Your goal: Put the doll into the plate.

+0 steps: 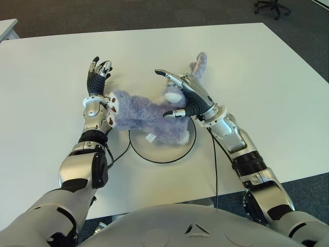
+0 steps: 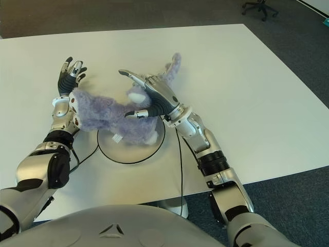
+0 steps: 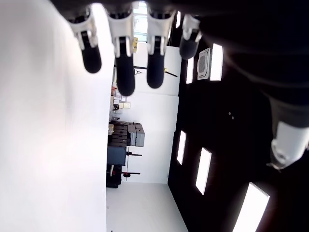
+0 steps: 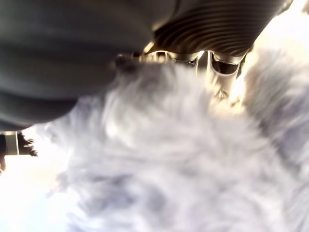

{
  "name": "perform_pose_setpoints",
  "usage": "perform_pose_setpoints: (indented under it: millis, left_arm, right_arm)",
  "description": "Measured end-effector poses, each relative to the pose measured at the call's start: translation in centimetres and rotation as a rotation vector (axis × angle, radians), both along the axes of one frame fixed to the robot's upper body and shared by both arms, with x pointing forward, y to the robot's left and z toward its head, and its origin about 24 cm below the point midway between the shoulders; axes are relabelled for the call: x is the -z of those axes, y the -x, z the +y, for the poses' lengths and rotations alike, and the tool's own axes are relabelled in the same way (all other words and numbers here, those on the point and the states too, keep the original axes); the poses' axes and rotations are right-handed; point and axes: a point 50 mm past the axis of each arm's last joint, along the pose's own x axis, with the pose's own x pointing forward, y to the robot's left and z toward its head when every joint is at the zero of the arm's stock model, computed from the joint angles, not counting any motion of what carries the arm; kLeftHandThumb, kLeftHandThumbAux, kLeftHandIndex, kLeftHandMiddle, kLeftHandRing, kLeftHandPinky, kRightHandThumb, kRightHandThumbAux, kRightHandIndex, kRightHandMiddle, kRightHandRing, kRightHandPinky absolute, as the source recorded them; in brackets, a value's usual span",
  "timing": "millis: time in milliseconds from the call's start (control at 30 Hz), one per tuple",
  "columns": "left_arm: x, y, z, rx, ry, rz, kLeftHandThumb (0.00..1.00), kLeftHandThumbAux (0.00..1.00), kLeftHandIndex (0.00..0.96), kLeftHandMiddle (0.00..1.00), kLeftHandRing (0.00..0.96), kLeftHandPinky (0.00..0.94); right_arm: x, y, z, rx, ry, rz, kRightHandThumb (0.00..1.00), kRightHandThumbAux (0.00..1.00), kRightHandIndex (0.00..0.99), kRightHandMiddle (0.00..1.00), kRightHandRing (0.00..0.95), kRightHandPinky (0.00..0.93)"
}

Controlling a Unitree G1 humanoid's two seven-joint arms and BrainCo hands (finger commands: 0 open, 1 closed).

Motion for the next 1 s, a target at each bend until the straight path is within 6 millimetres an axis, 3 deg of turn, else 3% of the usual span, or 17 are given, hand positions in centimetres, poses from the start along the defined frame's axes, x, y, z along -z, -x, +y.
perform_pose_setpoints:
  millis: [233,333,1000]
  left_arm:
    - [-0.02,-0.02,-0.01,0.000,0.000,-0.001,0.000,0.530,0.076,0.215,0.241,0.277]
    - [-0.03,-0.03,-0.02,0.001,-0.001,-0.001,0.000,0.532,0.078,0.211,0.232,0.224]
    - [-0.04,-0.06,-0.09,0.006,-0.005,0.002,0.000,0.536,0.077,0.190,0.200,0.176]
  right_arm:
    - [-0.05,-0.06,-0.14,0.001,0.006,0.001,0.081,0.271,0.000,0.000,0.000,0.000]
    - [-0.08,-0.07,-0.16,0.001,0.006,0.001,0.080,0.275,0.000,0.000,0.000,0.000]
    - [-0.59,-0.33,-0.47,-0.005,-0.010,-0.002,0.075,0.282,0.000,0.000,0.000,0.000]
